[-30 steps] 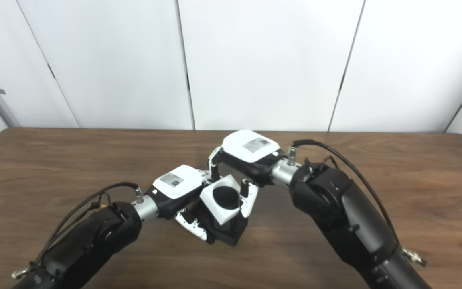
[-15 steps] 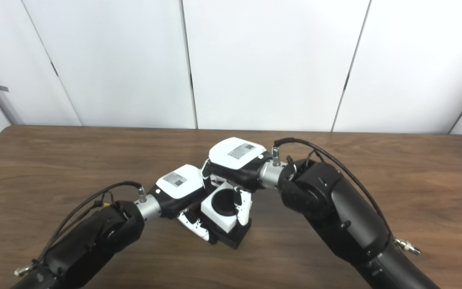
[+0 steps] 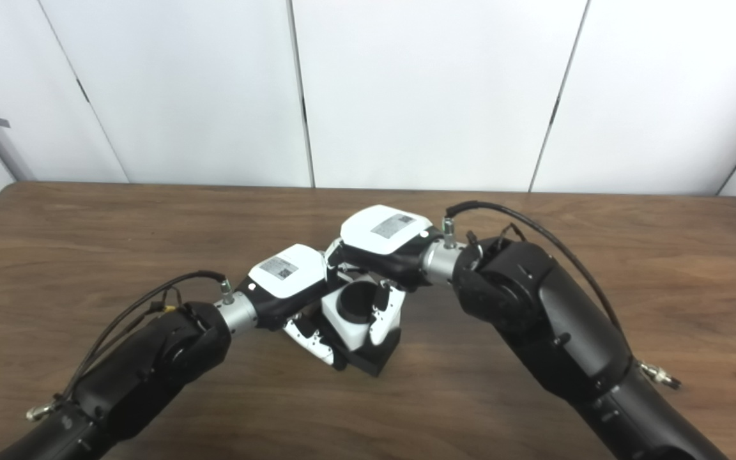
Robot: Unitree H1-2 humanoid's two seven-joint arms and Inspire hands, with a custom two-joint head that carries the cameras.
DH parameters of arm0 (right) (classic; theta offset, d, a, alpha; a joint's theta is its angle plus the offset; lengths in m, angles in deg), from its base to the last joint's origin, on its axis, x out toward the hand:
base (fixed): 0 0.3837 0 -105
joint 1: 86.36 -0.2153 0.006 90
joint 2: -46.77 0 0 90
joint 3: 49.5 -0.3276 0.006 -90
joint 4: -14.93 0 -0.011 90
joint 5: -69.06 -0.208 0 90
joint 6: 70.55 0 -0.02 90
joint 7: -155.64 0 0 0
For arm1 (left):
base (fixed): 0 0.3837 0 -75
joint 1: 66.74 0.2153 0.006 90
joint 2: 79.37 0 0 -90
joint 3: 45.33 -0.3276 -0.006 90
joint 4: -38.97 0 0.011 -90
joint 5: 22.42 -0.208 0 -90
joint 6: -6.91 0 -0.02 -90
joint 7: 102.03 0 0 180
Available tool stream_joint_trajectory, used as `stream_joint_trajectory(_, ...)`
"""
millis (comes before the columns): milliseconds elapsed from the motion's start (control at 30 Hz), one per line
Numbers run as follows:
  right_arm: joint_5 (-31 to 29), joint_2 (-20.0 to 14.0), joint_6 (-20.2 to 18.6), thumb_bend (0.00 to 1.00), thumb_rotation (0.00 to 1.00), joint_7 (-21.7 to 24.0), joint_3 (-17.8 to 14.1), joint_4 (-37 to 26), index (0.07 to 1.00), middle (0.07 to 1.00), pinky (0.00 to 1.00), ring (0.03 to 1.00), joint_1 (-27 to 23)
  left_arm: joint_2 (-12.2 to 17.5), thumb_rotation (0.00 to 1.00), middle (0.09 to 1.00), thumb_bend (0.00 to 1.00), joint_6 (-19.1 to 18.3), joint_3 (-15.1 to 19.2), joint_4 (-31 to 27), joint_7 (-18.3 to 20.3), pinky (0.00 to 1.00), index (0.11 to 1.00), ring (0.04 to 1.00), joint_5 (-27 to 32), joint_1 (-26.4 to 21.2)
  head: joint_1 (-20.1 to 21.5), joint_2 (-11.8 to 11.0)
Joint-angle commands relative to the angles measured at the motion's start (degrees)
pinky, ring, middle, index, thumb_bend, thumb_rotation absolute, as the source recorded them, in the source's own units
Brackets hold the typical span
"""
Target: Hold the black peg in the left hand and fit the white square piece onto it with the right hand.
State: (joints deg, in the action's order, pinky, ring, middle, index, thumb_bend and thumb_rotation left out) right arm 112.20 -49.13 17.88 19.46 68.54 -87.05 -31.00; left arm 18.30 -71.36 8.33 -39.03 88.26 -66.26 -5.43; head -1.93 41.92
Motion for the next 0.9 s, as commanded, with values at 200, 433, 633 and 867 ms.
stream_joint_trajectory(200,-1.1,-2.9,-0.6,0.9,0.35,0.1,-2.3,-1.2,0.734,0.828,0.73,0.817,0.0,0.3,0.08,0.88,0.52,-0.8,-2.5,0.9,5.3,0.87,0.491,0.903,-3.2,2.2,0.3,0.2)
stream_joint_trajectory(433,-2.0,-4.4,-0.9,0.89,0.33,-0.3,-4.3,-1.9,0.742,0.833,0.73,0.815,1.2,0.5,0.08,0.879,0.52,-1.0,-2.3,0.5,5.7,0.87,0.491,0.895,-3.4,2.2,0.9,0.1)
stream_joint_trajectory(633,-3.3,-4.9,-1.8,0.85,0.27,-2.5,-8.5,-3.4,0.715,0.817,0.7,0.795,3.3,0.7,0.08,0.877,0.52,-0.6,-2.3,0.8,5.3,0.87,0.491,0.89,-3.5,2.2,1.2,-0.1)
stream_joint_trajectory(867,-5.6,-4.0,-4.1,0.74,0.13,-9.1,-16.7,-6.1,0.678,0.789,0.65,0.759,8.5,0.8,0.08,0.874,0.52,-0.3,-2.0,1.0,4.8,0.86,0.49,0.884,-3.3,2.4,2.0,-0.5)
